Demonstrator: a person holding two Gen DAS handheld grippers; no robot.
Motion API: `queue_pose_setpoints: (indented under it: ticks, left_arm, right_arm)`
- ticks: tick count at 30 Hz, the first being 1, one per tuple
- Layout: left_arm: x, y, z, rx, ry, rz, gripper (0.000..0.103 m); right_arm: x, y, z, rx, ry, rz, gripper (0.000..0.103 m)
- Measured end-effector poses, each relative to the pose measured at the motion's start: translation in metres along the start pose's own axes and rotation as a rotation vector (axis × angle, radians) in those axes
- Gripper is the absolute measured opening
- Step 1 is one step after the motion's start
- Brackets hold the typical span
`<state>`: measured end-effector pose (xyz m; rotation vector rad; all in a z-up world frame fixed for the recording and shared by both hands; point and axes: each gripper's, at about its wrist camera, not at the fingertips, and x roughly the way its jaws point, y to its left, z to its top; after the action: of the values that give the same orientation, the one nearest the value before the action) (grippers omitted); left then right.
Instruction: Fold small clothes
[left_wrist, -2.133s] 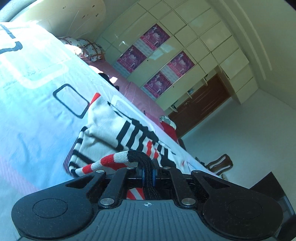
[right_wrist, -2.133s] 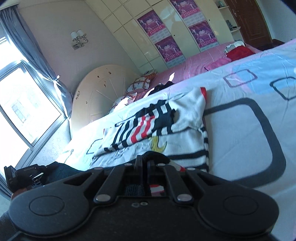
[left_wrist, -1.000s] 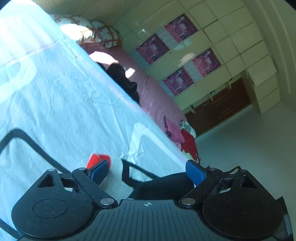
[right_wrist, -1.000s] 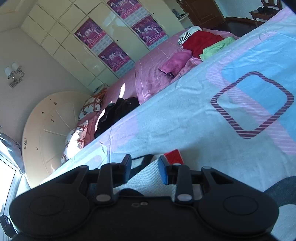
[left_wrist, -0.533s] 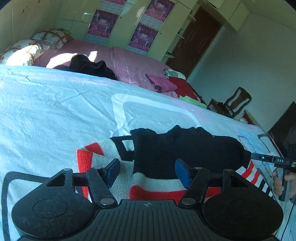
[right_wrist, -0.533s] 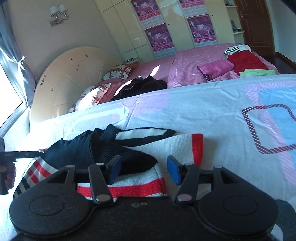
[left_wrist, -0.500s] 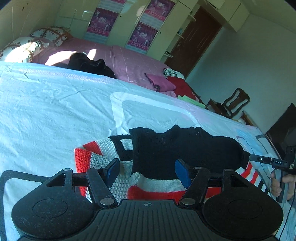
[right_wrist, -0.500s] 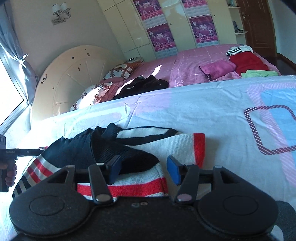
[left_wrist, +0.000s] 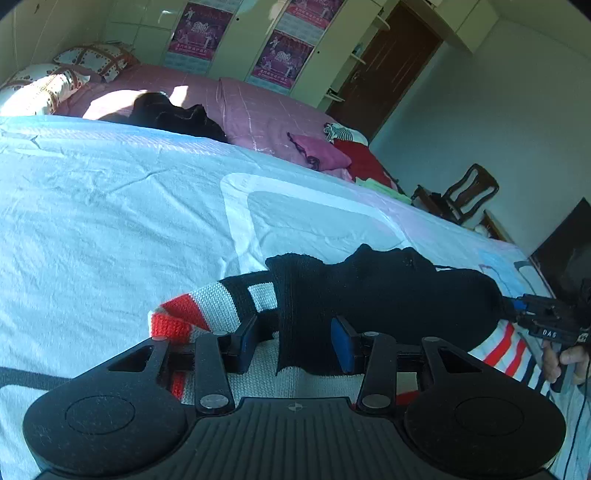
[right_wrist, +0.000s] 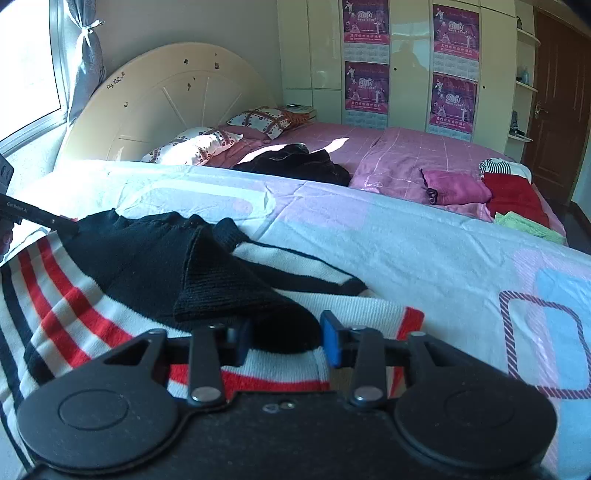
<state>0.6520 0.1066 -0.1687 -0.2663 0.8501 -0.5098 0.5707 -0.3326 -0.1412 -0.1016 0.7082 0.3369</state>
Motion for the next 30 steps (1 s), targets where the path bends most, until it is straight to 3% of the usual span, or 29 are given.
queue_pose_setpoints:
  ticks: [1,2,5,10,16,18,20,22,23,24,26,28,30]
  left_arm:
    - [0.002,-0.005,0.001,0.032,-0.007,0.019,0.016]
    - [0.003,-0.008,0.002,0.046,-0.015,0.032,0.004]
    - [-0.009,-0.017,0.0,0.069,-0.097,0.064,0.004]
    - [-0.031,-0.011,0.003,0.029,-0.2,0.045,0.004]
    - [-0.004,0.006,-0.006,0.008,-0.124,0.121,0.004]
    - [-0.003,0.009,-0.009,-0.014,-0.142,0.117,0.004]
    - [-0.003,0.008,-0.01,-0.017,-0.145,0.127,0.007]
    - [-0.008,0.008,-0.01,-0.025,-0.144,0.132,0.007]
    - [-0.015,0.008,-0.009,-0.037,-0.159,0.163,0.018]
    - [-0.028,0.007,-0.009,-0.041,-0.202,0.209,0.025]
    - [-0.047,-0.001,-0.006,-0.004,-0.262,0.265,0.025]
    - [-0.051,-0.019,-0.001,0.042,-0.285,0.23,0.025]
    - [-0.035,-0.05,0.005,0.123,-0.238,0.155,0.025]
  right_arm:
    - [0.002,-0.001,0.002,0.011,-0.002,0.004,0.008]
    - [0.003,-0.002,0.004,0.031,0.0,0.006,0.006]
    - [0.0,-0.007,0.008,0.083,-0.032,-0.006,0.005]
    - [-0.007,-0.019,0.017,0.149,-0.089,-0.013,0.005]
    - [0.027,-0.041,0.004,0.286,-0.011,-0.064,0.005]
    - [0.032,-0.045,-0.003,0.321,-0.012,-0.072,0.005]
    - [0.031,-0.042,-0.002,0.314,-0.008,-0.085,0.005]
    - [0.025,-0.042,0.0,0.317,-0.013,-0.101,0.016]
    - [0.016,-0.04,0.003,0.319,-0.033,-0.132,0.02]
    - [0.007,-0.037,0.005,0.307,-0.055,-0.158,0.019]
    - [-0.006,-0.025,0.01,0.249,-0.08,-0.146,0.017]
    - [-0.003,-0.006,0.015,0.187,-0.063,-0.112,0.016]
    - [0.011,0.018,0.023,0.142,-0.049,-0.051,0.017]
